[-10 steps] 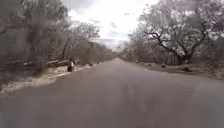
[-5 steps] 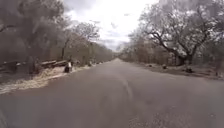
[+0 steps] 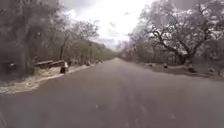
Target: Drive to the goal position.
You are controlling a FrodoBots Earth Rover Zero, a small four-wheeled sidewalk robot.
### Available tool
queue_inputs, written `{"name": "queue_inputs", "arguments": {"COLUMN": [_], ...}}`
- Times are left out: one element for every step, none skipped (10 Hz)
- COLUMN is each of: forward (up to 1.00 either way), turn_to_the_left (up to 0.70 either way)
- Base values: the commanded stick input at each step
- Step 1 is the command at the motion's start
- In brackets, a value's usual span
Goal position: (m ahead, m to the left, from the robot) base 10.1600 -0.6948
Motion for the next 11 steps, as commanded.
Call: {"name": "queue_inputs", "arguments": {"forward": [0.70, 0.70, 0.70, 0.70, 0.70, 0.70, 0.70, 0.70, 0.70, 0.70, 0.70], "turn_to_the_left": [0.00, 0.00, 0.00, 0.00, 0.00, 0.00, 0.00, 0.00, 0.00, 0.00, 0.00]}}
